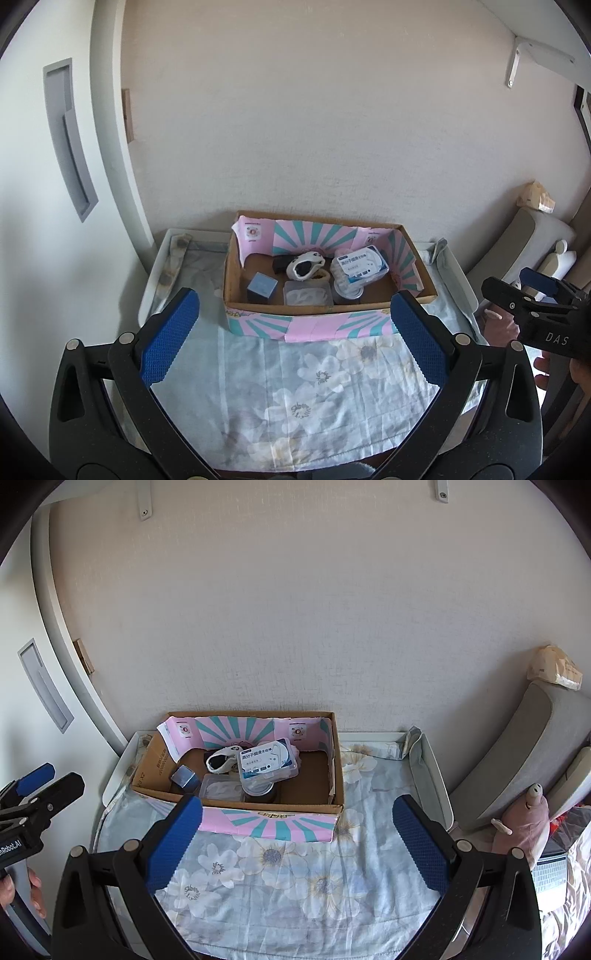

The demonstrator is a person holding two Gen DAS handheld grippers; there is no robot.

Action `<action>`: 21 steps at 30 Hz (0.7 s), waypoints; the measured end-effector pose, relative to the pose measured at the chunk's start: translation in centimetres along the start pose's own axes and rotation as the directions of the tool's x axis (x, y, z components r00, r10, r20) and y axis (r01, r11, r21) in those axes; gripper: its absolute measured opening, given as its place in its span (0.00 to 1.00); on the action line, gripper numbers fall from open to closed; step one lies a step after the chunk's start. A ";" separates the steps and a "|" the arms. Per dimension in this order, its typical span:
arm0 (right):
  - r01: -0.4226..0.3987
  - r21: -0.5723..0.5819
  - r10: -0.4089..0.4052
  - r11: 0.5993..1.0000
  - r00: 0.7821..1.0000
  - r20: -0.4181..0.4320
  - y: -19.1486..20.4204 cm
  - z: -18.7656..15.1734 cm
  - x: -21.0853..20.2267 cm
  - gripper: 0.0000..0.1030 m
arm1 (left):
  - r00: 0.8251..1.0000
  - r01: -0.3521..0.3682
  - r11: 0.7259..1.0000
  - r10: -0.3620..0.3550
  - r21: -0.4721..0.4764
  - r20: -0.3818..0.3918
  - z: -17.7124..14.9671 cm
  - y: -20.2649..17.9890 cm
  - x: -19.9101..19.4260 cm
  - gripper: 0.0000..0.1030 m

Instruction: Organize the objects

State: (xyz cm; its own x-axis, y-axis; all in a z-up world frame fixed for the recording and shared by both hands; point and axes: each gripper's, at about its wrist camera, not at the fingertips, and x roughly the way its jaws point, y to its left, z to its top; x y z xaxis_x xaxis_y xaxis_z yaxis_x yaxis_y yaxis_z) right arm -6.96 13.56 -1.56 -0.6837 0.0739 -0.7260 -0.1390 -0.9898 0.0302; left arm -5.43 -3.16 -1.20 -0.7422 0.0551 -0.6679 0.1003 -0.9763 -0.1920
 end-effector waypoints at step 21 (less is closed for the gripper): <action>0.000 0.007 0.000 1.000 1.000 0.005 -0.2 0.5 0.3 1.00 | 1.000 -0.002 1.000 0.002 0.008 -0.003 -0.1 0.0 0.7 1.00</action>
State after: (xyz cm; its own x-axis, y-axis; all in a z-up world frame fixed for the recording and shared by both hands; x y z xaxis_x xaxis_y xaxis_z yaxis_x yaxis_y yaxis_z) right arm -7.49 13.85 -1.46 -0.6869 0.0749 -0.7229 -0.1445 -0.9889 0.0348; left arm -5.89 -3.06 -1.74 -0.7400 0.0540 -0.6705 0.0962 -0.9780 -0.1850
